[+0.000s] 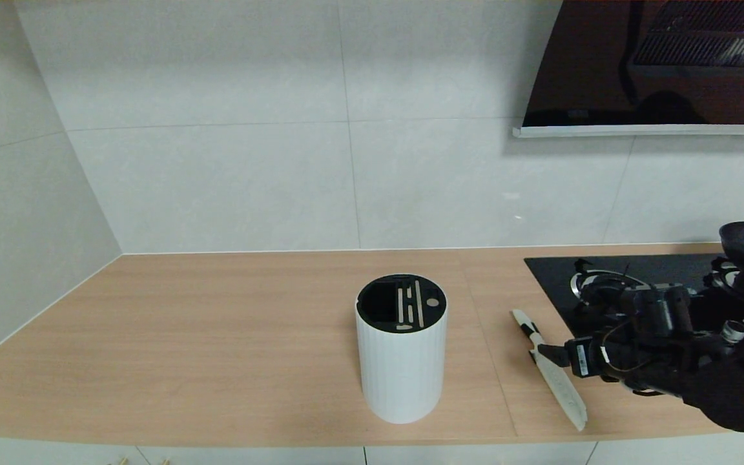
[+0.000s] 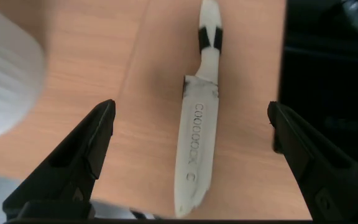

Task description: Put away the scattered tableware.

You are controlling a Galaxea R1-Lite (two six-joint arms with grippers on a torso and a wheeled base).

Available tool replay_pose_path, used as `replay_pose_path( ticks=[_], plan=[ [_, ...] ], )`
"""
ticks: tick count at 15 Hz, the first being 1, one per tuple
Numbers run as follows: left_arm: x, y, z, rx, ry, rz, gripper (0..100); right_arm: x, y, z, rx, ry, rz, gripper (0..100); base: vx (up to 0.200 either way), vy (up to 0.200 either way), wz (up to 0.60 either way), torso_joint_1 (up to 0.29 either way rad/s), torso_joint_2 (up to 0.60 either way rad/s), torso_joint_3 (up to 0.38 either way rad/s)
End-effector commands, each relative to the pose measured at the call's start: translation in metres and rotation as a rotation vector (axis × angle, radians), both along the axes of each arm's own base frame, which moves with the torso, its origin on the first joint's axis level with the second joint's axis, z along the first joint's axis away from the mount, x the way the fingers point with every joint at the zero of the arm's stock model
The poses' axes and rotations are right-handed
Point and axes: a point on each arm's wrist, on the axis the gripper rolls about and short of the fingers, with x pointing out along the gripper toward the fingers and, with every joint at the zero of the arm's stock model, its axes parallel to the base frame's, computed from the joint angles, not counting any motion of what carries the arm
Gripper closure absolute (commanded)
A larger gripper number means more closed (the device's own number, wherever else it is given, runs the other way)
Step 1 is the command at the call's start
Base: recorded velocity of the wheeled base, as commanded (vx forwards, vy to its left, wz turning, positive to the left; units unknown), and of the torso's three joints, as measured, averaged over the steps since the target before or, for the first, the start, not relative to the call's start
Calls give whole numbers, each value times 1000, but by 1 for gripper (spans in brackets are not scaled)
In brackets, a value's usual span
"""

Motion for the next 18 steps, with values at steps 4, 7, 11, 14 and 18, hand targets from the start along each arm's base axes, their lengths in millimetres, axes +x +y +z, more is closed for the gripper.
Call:
replay_pose_path(
  ticks=[4,7,11,14,18],
  plan=[
    [0,0,0,0,0,1,0,23,5,-56,-24,86,-4,0,0,0,0,0,0,0],
    [0,0,0,0,0,1,0,33,13,-66,-40,65,-18,0,0,0,0,0,0,0],
    [0,0,0,0,0,1,0,41,14,-77,-42,56,-35,0,0,0,0,0,0,0],
    [0,0,0,0,0,1,0,46,12,-81,-34,12,-72,0,0,0,0,0,0,0],
    [0,0,0,0,0,1,0,51,12,-86,-48,7,-107,0,0,0,0,0,0,0]
  ],
)
